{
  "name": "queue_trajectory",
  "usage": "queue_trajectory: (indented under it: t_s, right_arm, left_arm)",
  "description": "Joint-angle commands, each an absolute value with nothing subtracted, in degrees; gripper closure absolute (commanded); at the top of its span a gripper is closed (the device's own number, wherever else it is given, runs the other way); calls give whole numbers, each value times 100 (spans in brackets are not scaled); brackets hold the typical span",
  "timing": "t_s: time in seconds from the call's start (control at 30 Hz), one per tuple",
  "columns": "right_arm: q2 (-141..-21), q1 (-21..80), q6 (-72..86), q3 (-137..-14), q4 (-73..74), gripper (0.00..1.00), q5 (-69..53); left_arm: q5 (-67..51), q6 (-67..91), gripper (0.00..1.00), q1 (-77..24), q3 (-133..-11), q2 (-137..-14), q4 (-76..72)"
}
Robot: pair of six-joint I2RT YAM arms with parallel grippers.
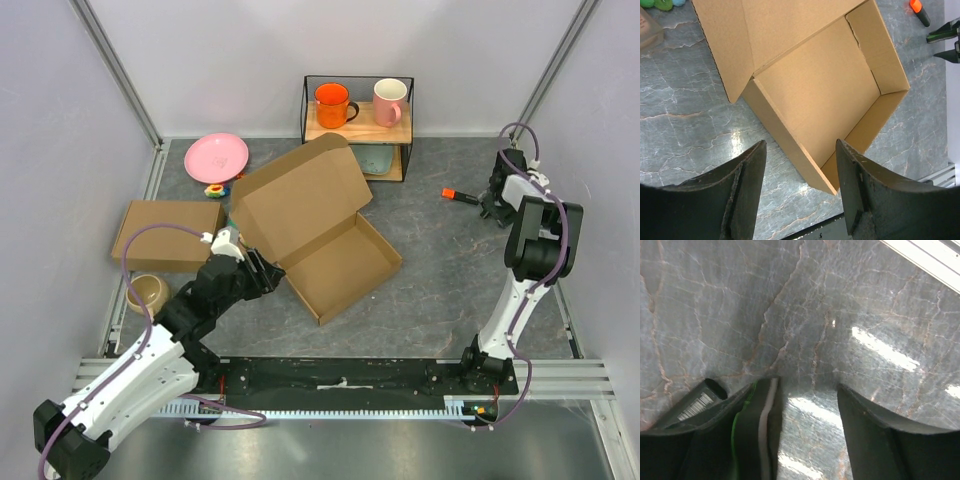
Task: Fold the paper box
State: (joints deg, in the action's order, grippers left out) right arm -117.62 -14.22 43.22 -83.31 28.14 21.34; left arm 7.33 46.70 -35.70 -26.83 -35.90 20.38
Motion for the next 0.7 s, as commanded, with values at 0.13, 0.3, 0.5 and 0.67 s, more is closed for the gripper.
queue_trajectory:
  t_s: [0.13,0.3,0.5,0.67]
  right_arm:
    - [-11426,-1380,4096,-7884,2391,46,2065]
    - [-10522,-1170,4227,-7603,2303,64,2188]
    - [-8905,-45,4280,-7120,2004,69,2268]
    - [-8122,1431,4201,-6602,1583,73,1092]
  left_arm:
    - [598,4869,36,-3542,-2725,-3770,1749]
    - [527,4887,37,-3551,-2707,-3648,1767]
    - [536,4896,37,-3551,-2742,-3437,1907]
    - [589,4896,37,-3551,-2777,-3217,2161]
